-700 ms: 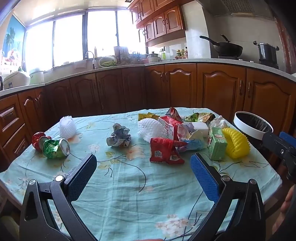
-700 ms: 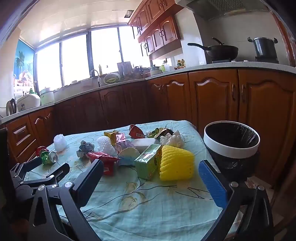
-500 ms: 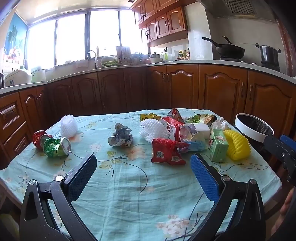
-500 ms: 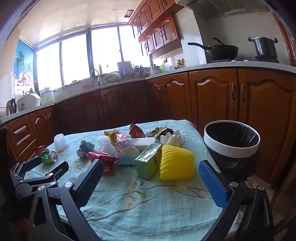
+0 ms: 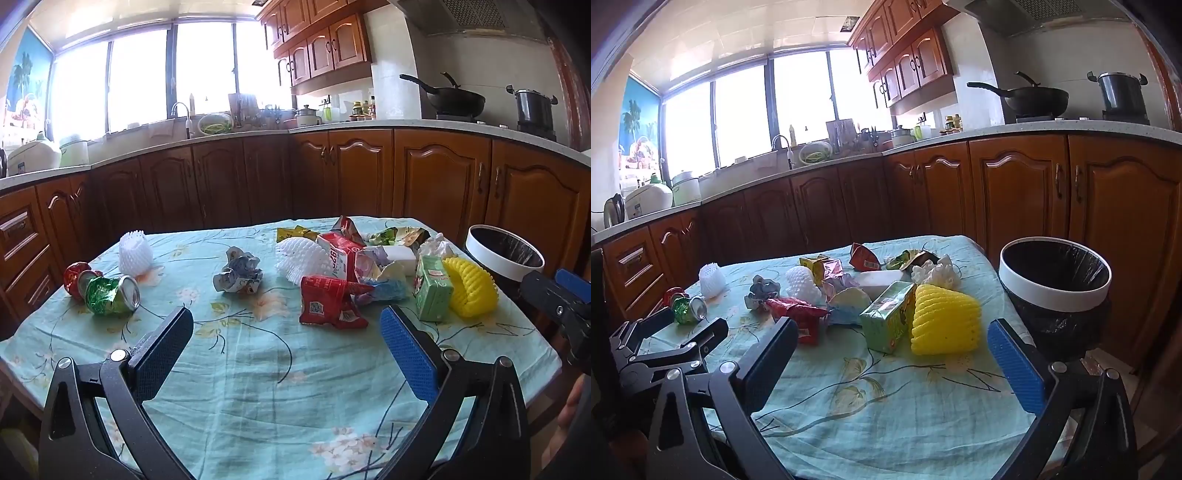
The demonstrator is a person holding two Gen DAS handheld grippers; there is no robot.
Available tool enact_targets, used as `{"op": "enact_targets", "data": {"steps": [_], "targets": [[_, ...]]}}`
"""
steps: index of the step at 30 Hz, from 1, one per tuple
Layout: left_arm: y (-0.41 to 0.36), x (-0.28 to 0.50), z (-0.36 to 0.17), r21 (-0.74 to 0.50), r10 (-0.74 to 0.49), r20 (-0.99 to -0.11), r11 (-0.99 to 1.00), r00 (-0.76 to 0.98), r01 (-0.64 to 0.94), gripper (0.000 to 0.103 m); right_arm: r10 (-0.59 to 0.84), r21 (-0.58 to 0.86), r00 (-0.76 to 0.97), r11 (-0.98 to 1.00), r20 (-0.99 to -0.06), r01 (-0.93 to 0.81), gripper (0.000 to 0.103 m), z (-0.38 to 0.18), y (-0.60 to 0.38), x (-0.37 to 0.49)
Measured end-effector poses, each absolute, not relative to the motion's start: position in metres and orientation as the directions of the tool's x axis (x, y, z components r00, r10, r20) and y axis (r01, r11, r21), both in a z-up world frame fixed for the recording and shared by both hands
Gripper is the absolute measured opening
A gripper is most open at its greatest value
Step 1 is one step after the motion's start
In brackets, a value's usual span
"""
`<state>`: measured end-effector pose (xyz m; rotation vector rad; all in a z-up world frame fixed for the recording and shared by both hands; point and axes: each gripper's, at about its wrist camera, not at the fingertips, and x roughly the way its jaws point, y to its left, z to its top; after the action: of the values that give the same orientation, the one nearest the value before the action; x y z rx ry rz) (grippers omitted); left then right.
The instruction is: Collect trash
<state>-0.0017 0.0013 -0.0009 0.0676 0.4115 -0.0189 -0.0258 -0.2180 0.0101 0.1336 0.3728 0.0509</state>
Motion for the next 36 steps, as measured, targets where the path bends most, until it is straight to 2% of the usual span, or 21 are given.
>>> {"op": "enact_targets", "data": {"steps": [20,36], "targets": [[0.0018,-0.0020,-0.0013,0.060,-0.011,-0.400,0.997,0.916,0.038,0.103,-0.017,0.081,0.924,0.995,-0.381,0.052,0.103,0.0057,-0.2196,-0.0234],[-0.0009,-0.0031,0.0011,0.065,-0.017,-0.398,0.997,0.917,0.047,0.103,-0.018,0.097,0.923,0.994,-0.386,0.059,0.103,0.0065,-0.2245,-0.0242]]}}
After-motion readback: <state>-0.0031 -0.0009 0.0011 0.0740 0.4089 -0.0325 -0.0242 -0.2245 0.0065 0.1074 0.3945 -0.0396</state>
